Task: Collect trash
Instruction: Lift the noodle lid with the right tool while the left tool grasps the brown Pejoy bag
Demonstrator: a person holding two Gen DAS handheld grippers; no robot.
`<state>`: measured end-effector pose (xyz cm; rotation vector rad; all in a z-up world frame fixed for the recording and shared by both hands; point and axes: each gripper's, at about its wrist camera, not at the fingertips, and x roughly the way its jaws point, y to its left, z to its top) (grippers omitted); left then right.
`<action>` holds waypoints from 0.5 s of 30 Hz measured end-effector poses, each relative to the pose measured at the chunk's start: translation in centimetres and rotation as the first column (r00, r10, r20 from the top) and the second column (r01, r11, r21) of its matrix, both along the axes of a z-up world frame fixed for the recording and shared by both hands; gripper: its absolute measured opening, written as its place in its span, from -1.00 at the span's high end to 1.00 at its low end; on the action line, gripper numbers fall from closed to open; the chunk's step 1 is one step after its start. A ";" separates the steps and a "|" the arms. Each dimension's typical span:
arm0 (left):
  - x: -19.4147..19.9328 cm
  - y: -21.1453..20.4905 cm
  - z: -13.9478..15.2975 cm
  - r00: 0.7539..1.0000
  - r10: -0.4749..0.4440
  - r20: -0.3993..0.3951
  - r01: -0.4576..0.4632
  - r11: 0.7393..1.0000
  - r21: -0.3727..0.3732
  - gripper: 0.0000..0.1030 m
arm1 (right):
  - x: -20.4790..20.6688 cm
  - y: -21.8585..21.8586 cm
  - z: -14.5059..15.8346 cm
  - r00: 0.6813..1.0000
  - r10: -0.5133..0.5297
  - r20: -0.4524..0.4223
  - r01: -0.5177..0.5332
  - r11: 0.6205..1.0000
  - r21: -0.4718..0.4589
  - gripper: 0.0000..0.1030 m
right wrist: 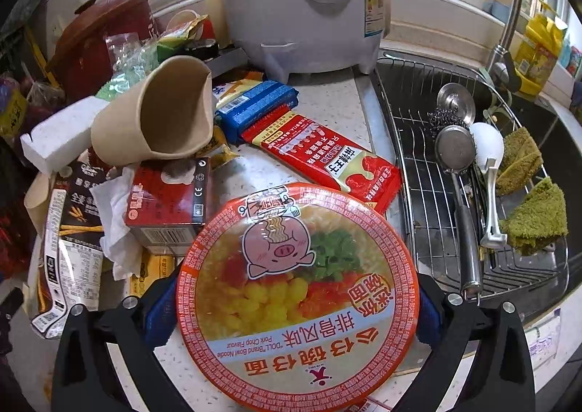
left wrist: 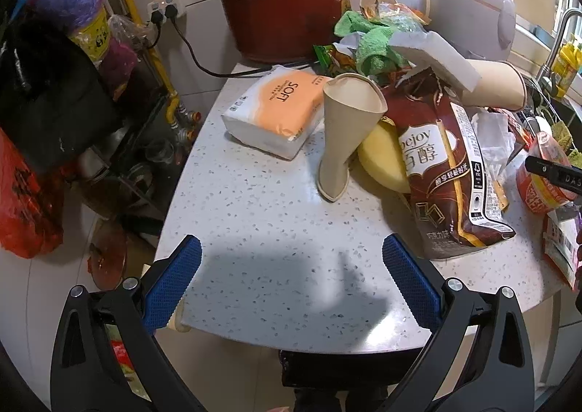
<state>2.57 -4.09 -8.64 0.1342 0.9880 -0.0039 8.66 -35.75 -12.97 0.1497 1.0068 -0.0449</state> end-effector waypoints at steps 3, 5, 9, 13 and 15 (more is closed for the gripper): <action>0.2 -0.9 0.0 1.000 -0.019 0.001 0.019 1.000 -0.011 -0.90 | -1.2 -0.4 1.5 0.998 -0.024 0.059 0.025 1.000 -0.008 -0.91; 0.1 -2.1 0.3 0.999 -0.045 0.008 0.046 0.999 -0.020 -0.90 | -2.2 -0.7 2.8 0.995 -0.043 0.095 0.044 0.999 -0.009 -0.91; -0.6 -5.8 0.8 0.986 -0.164 0.017 0.165 0.985 -0.051 -0.90 | -4.0 -1.4 4.3 0.991 -0.065 0.121 0.063 0.998 0.018 -0.91; -0.6 -8.3 0.1 0.977 -0.212 -0.004 0.211 0.974 -0.077 -0.90 | -5.2 -1.7 4.9 0.990 -0.069 0.126 0.065 0.997 0.034 -0.91; -0.9 -8.4 0.4 0.974 -0.226 -0.022 0.220 0.964 -0.146 -0.90 | -5.6 -1.6 5.0 0.990 -0.069 0.123 0.065 0.997 0.038 -0.91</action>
